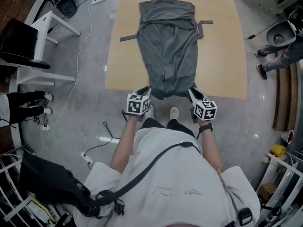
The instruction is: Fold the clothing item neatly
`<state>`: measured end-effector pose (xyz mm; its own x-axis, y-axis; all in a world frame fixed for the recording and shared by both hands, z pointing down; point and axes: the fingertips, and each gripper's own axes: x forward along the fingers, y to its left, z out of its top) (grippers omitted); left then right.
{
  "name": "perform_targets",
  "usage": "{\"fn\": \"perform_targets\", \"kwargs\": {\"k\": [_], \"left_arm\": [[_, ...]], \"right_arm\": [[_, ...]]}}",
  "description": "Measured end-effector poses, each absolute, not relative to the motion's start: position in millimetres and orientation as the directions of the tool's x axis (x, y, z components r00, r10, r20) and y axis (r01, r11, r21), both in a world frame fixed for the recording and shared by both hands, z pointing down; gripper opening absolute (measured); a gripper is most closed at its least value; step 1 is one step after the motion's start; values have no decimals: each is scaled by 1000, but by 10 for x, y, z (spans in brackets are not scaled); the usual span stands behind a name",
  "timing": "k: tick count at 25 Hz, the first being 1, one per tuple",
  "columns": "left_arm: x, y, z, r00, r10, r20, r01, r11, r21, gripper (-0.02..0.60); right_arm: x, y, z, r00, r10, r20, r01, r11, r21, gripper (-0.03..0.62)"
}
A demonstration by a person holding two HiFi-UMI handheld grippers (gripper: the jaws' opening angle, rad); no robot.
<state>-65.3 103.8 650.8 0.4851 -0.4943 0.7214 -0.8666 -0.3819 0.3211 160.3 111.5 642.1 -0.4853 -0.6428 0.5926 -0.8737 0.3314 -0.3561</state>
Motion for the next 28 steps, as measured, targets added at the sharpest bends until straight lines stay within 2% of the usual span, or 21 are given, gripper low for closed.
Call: {"fn": "perform_targets", "kwargs": {"k": [5,8,12,25,27,28], "left_arm": [[-694,1149,6812,477,-417,774,-861,-399,316,126],[-677,1256,7019,473,-329,817,-844,-435,314,185],[-609,1231,7166,475,-325,817,-841,-442,313,219],[-510,1111,7445,384,-334,861,-866,-452,211,216],[-428,1099,7497,391,-339,855,-855,-479,201,197],[-368,1107,7500,403,-331,853,-847,-489,210,154]], "right_arm": [[1839,1105,6807,-457,-579,675,-889,310,-336,247],[1922,1108,7002,-448,-547,707,-893,311,-325,277],[1967,1099,7195,-430,-511,744,-898,326,-296,321],[1531,1180,7394,-450,-483,751,-874,409,-261,288],[1444,1164,7420,-438,-498,749,-875,427,-228,265],[1409,1147,7434,-427,-505,750,-877,433,-208,230]]}}
